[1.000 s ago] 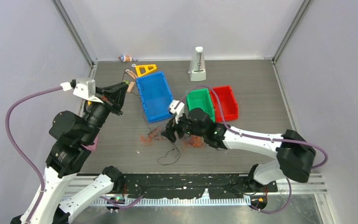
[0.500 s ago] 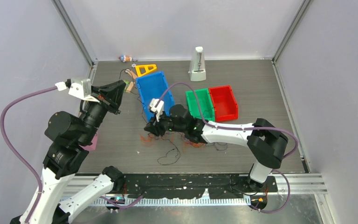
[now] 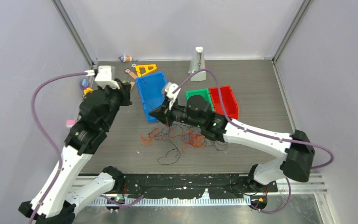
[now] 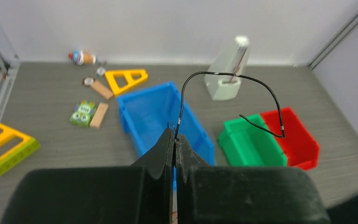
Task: Untangle the cables
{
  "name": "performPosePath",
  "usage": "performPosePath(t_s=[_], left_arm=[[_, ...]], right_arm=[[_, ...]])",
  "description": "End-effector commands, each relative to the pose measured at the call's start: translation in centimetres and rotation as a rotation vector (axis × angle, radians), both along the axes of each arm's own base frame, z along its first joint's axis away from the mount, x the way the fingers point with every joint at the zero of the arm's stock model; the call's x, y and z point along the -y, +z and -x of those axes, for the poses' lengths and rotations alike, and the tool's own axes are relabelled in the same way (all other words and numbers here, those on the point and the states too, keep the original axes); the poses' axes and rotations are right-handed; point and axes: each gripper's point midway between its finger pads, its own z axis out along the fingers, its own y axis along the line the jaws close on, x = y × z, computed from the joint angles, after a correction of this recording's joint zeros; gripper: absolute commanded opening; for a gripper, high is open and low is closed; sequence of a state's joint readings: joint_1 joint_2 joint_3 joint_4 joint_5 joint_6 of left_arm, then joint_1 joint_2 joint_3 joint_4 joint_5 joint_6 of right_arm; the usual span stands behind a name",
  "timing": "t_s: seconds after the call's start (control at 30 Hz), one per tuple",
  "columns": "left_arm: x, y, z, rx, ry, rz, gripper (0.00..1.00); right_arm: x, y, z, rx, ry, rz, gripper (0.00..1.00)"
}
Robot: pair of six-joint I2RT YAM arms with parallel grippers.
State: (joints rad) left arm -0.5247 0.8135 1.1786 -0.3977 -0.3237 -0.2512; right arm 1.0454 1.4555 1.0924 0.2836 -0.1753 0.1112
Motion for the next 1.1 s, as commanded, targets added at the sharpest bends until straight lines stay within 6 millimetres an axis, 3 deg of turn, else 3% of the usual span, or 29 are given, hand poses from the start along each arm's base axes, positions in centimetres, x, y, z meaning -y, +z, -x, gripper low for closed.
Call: performPosePath(t_s=[0.0,0.17,0.33,0.37,0.4,0.43,0.47,0.73,0.9,0.97,1.07], left_arm=[[0.4,-4.6,-2.0,-0.125,0.035,0.01,0.0],[1.8,-8.2,-3.9,-0.202,0.026,0.038,0.0],[2.5,-10.3,-5.3,-0.262,0.021,0.037,0.0],[2.6,-10.6,-5.6,-0.271,0.019,0.041,0.0],[2.8,-10.9,-5.8,-0.281,0.014,0.048,0.0],[2.9,-11.3,-6.1,-0.29,0.008,0.054,0.0],[3.1,-11.7,-6.4,-0.301,0.005,0.06,0.0],[3.8,-15.9,-9.7,-0.42,0.002,0.133,0.0],[5.1,-16.2,-10.7,-0.446,-0.059,0.18,0.0],[6.1,-15.9,-10.4,-0.444,-0.124,0.186,0.0],[6.3,-16.4,-10.2,-0.459,-0.142,0.177,0.0]], right_arm=[[2.8,8.8,-0.5,0.082,-0.093,-0.108,0.05],[4.1,12.8,-2.7,0.104,-0.155,-0.142,0.05],[3.7,16.3,-4.5,0.09,-0.131,-0.195,0.05],[3.9,17.8,-5.0,0.1,-0.137,-0.217,0.05],[3.5,17.1,-5.7,0.078,-0.131,-0.199,0.05],[3.5,18.2,-5.9,0.083,-0.129,-0.216,0.05],[3.2,17.6,-6.6,0.061,-0.128,-0.207,0.05],[1.8,19.0,-9.8,-0.005,-0.102,-0.26,0.06],[1.2,20.6,-8.9,-0.003,-0.065,-0.242,0.05],[0.7,20.8,-6.8,0.062,-0.083,-0.184,0.05],[1.0,19.7,-5.6,0.136,-0.153,-0.11,0.05]])
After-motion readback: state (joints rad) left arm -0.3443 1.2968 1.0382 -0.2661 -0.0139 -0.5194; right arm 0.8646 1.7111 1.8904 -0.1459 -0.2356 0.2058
